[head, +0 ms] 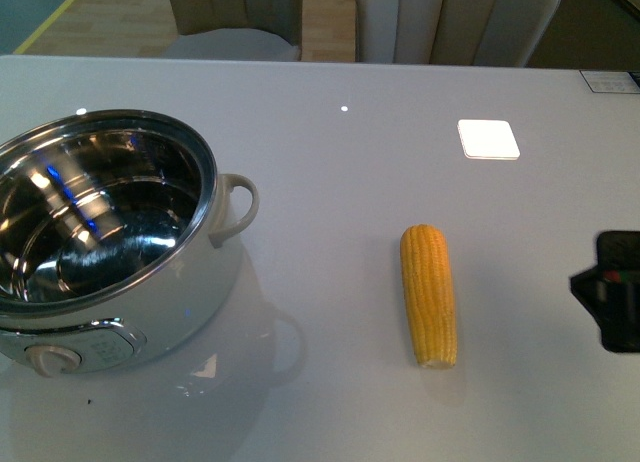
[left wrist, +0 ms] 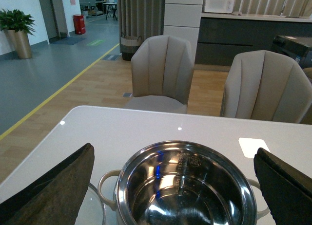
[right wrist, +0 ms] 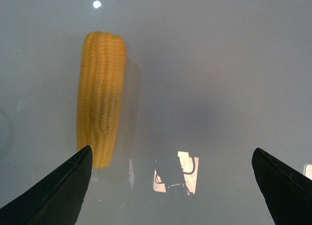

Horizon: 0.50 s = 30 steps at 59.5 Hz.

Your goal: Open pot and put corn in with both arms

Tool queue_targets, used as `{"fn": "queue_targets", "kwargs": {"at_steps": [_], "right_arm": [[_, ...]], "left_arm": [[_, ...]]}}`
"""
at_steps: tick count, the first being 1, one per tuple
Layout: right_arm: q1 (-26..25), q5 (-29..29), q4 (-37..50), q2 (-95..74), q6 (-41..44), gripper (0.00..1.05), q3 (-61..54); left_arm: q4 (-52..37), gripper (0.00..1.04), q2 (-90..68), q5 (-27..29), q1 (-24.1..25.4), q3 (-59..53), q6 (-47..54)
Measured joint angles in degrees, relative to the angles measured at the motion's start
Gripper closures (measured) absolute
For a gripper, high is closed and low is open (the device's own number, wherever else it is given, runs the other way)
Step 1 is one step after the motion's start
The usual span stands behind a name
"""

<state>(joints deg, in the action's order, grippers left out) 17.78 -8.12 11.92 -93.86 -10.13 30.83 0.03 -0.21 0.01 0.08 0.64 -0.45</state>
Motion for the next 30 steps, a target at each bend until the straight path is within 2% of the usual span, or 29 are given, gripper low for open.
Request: {"fn": "queue_targets", "kwargs": {"at_steps": [11,30], "right_arm": [[2.5,1.9,4.4,-11.0,-0.7,0.09,5.6],[3.2,3.2,8.7,-25.1,-0.8,0.09,12.7]], "left_arm": [[0.0,0.07,0.0,0.0,0.0,0.0,0.0],[0.0,0.07,0.0,0.0,0.0,0.0,0.0]]}}
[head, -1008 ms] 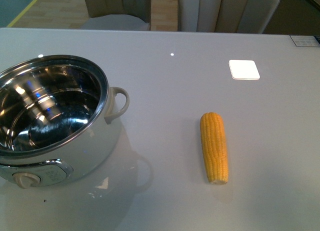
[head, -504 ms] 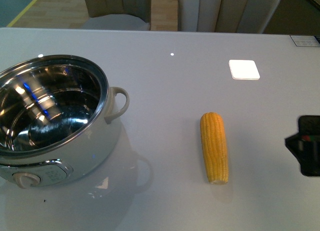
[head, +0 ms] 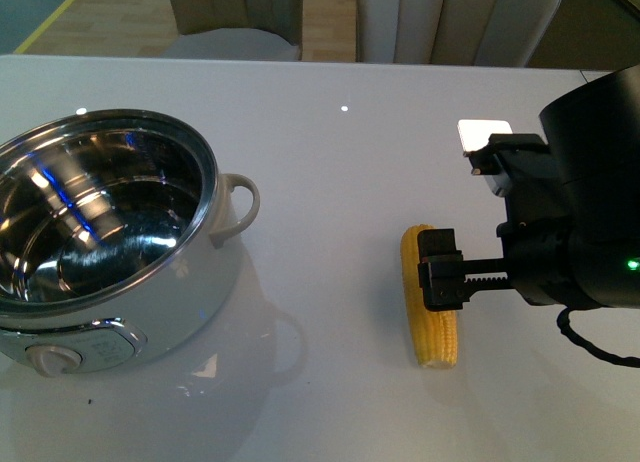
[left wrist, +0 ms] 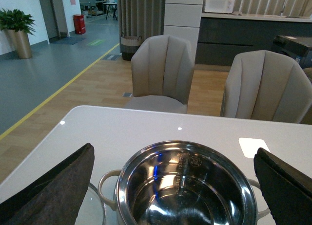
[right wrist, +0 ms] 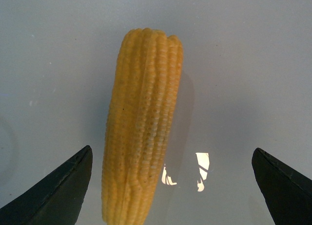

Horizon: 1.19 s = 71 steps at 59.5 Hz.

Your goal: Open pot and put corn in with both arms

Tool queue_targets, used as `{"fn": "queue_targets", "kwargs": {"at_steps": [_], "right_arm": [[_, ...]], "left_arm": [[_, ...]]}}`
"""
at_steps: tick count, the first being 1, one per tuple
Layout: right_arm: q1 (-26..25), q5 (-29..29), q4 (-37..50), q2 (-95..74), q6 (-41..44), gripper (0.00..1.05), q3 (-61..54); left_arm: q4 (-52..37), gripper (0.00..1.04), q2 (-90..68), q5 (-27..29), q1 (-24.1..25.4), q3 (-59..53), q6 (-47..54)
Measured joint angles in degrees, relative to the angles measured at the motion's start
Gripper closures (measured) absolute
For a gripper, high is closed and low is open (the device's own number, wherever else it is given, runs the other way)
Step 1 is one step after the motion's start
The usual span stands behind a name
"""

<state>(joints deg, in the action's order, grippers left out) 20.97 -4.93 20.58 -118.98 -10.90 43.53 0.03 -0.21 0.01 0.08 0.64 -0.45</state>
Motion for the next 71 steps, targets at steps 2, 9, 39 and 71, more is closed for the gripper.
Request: {"fn": "queue_targets", "kwargs": {"at_steps": [2,9,39,71], "right_arm": [[0.0,-0.1,0.1,-0.9,0.1,0.09,0.6],[0.0,0.0,0.2,-3.6,0.2,0.09,2.8],[2.8,-0.1,-1.2,-11.5,3.1,0.09,7.7],[2.8,1.2,-4.0,-11.0,2.6,0.76,6.8]], "left_arm": [[0.0,0.07,0.0,0.0,0.0,0.0,0.0],[0.0,0.07,0.0,0.0,0.0,0.0,0.0],[0.0,0.07,0.0,0.0,0.0,0.0,0.0],[0.0,0.07,0.0,0.0,0.0,0.0,0.0]]}}
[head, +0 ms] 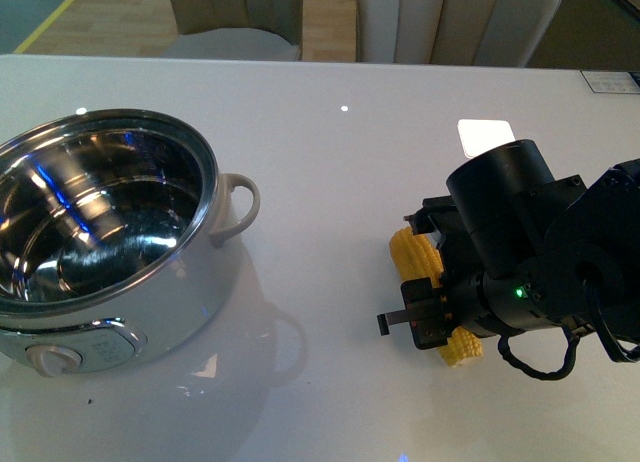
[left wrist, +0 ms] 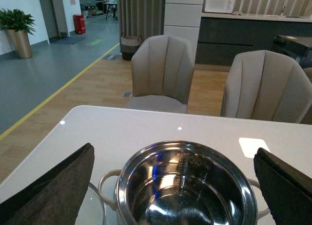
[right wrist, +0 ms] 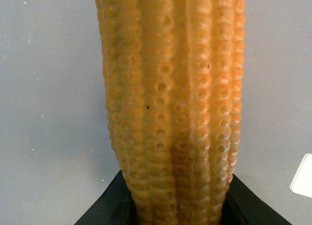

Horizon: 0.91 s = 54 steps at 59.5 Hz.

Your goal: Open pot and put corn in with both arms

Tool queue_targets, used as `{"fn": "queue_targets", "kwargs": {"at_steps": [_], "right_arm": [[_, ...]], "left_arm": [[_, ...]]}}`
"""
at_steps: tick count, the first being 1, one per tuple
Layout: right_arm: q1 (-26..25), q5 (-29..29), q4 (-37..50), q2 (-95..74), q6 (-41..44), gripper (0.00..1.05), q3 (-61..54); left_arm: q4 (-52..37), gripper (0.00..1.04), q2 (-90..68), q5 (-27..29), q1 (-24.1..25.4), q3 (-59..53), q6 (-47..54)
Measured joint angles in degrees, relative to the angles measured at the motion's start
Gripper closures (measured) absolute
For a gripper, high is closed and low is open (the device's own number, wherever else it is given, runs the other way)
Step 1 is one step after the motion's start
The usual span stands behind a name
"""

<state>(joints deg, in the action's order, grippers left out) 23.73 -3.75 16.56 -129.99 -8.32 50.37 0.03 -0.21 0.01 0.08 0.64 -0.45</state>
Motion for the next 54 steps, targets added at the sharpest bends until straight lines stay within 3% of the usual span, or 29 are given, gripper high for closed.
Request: {"fn": "queue_targets", "kwargs": {"at_steps": [7,26,54], "right_arm": [[-0.6,2.3,1.2,4.7,-2.1,0.82,-2.4],[-1.5,6.5,0.6,17.5,-9.0,0.83,-3.0],[6.1,11.0,-2.1,20.6,-24.1,0.84,8.2]], "left_arm": [[0.0,0.07,0.0,0.0,0.0,0.0,0.0],[0.0,0.07,0.0,0.0,0.0,0.0,0.0],[0.0,0.07,0.0,0.0,0.0,0.0,0.0]]}}
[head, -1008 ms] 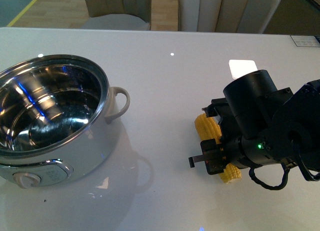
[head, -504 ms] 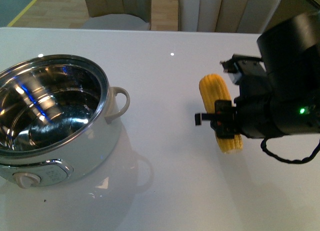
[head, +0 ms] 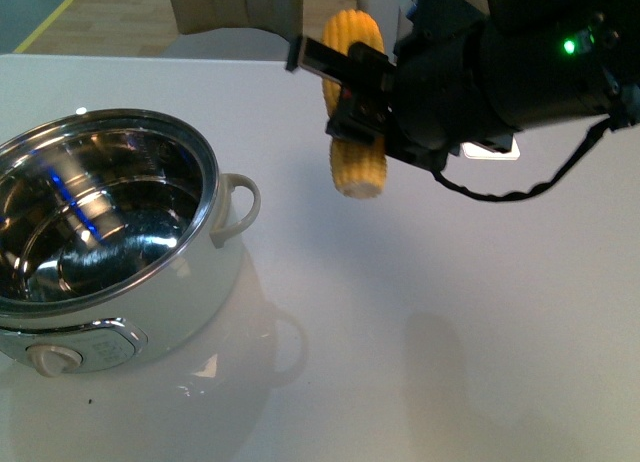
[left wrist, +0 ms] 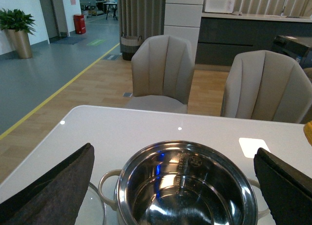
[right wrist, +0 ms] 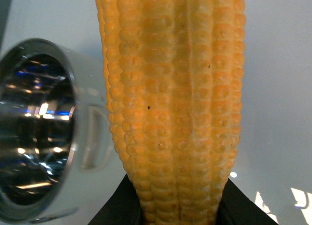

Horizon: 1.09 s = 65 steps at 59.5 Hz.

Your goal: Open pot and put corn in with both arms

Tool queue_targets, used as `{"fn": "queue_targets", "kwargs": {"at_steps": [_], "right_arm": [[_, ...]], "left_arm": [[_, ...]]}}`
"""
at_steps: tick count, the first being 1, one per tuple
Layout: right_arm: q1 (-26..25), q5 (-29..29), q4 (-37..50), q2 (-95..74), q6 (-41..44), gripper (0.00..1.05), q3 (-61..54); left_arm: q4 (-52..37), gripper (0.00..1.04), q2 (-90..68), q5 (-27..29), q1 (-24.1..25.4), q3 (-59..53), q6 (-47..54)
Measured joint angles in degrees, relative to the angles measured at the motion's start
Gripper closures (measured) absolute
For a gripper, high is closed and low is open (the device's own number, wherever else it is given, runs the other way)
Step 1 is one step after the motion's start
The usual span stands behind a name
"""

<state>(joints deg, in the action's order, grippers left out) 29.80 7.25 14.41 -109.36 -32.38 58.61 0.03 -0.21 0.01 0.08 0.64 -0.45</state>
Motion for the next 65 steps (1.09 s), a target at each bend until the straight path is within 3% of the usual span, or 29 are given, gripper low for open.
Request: {"fn": "queue_targets", "kwargs": {"at_steps": [20,47,65], "right_arm": [[5.9,2.7,-1.4,-7.8,-10.8,0.85,11.4],[8.7,4.5,-3.6,-16.1,-19.3,0.85,23.0],[11.7,8.6,-4.8,-20.2,-23.0,0.85,26.9]], "left_arm": [[0.0,0.07,0.0,0.0,0.0,0.0,0.0],[0.0,0.07,0.0,0.0,0.0,0.0,0.0],[0.0,0.07,0.0,0.0,0.0,0.0,0.0]]}}
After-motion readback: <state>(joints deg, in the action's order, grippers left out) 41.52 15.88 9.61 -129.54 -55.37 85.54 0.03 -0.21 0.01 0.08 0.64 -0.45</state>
